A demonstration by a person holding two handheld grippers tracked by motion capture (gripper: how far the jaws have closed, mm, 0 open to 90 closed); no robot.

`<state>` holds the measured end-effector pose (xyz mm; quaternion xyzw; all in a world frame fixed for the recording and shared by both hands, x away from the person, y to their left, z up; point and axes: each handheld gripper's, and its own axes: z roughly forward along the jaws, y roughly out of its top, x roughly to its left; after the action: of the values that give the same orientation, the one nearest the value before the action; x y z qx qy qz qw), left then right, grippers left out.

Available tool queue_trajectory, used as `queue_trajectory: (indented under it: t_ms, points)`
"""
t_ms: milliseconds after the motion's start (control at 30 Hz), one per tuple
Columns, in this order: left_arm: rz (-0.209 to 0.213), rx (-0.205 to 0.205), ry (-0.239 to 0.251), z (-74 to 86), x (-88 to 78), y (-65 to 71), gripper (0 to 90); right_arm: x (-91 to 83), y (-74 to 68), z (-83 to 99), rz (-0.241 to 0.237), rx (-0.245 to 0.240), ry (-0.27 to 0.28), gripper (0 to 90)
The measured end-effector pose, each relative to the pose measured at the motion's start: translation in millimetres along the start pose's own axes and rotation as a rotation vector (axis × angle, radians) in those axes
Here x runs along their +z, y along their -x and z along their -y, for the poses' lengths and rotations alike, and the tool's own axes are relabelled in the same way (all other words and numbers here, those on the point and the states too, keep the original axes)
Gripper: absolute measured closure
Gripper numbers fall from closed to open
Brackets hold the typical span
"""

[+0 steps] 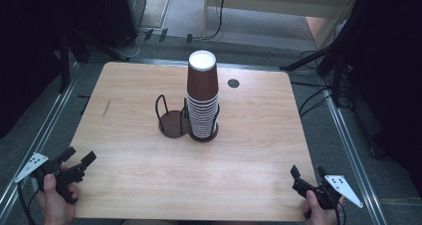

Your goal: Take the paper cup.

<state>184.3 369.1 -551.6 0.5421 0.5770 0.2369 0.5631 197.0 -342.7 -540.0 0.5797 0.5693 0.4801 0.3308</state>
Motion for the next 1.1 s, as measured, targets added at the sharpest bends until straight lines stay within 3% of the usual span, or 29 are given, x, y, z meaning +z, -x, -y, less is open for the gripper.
queue_trajectory:
  t_ms: [100, 200, 267, 367, 600, 833, 967, 1100]
  points:
    - [-0.002, 0.002, -0.009, 0.2, 2.7, 0.2, 3.7, 0.4, -3.8, 0.4, 0.019, -0.006, 0.006, 4.8]
    - [-0.010, 0.011, -0.014, 0.6, 4.1, 1.4, 3.6, 0.9, -9.0, 0.4, 0.031, 0.008, 0.020, 13.2]
    - [-0.012, 0.022, -0.020, 1.0, 5.5, 2.5, 3.7, 1.8, -14.1, -0.4, 0.063, -0.017, 0.033, 13.2]
    - [-0.017, 0.044, -0.031, 1.3, 7.2, 4.9, 3.6, 3.3, -21.4, -3.3, 0.071, -0.019, 0.035, 13.0]
    - [-0.043, 0.094, -0.047, 3.5, 10.2, 11.2, 3.7, 4.0, -43.4, -17.0, 0.025, -0.034, 0.041, 11.9]
    - [-0.100, 0.193, -0.075, 5.9, 15.1, 21.3, 3.7, 13.0, -64.2, -27.0, -0.004, -0.078, 0.039, 9.0]
    - [-0.114, 0.200, -0.079, 6.0, 16.1, 22.6, 3.7, 15.6, -75.5, -34.0, -0.022, -0.084, 0.040, 8.3]
    - [-0.166, 0.226, -0.091, 6.7, 18.5, 27.3, 3.7, 18.4, -85.2, -41.3, -0.044, -0.082, 0.042, 8.1]
